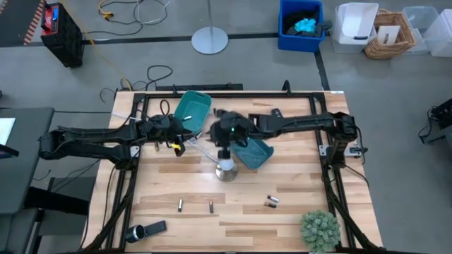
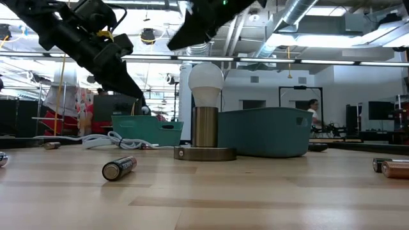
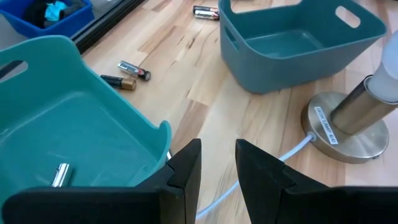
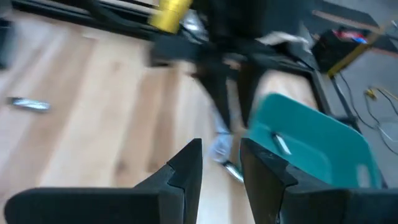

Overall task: Sort batteries
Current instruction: Put the silver battery into the green bin

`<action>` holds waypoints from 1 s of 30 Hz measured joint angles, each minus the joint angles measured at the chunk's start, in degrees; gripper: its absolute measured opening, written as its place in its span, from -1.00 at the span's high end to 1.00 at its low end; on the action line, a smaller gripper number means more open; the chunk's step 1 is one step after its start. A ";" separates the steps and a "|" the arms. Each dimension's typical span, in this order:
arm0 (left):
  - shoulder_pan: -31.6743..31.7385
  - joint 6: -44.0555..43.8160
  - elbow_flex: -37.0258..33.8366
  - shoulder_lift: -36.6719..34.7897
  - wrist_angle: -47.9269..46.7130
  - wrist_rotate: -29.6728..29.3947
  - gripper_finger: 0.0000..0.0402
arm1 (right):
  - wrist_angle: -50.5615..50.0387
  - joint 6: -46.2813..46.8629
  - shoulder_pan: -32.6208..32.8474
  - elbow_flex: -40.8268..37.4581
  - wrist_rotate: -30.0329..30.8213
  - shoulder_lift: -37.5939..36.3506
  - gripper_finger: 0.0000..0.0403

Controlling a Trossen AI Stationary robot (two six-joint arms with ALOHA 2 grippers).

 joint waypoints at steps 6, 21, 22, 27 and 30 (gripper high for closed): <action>0.00 0.00 0.02 -0.22 -0.45 0.02 0.54 | -0.10 -0.48 5.49 0.00 0.04 0.00 0.35; -0.33 -1.49 -0.54 1.96 0.15 1.18 0.54 | 2.26 0.53 6.69 0.00 3.72 -0.42 0.35; -0.33 -2.04 -0.81 3.03 0.42 1.14 0.54 | 2.62 0.22 6.38 0.00 3.76 -0.51 0.35; -0.33 -3.93 -0.90 9.53 3.16 1.05 0.54 | 4.11 -0.06 5.50 0.00 3.78 -0.57 0.35; -0.33 -4.04 -0.76 11.88 4.14 1.03 0.54 | 4.56 -0.06 5.49 0.00 3.78 -0.57 0.35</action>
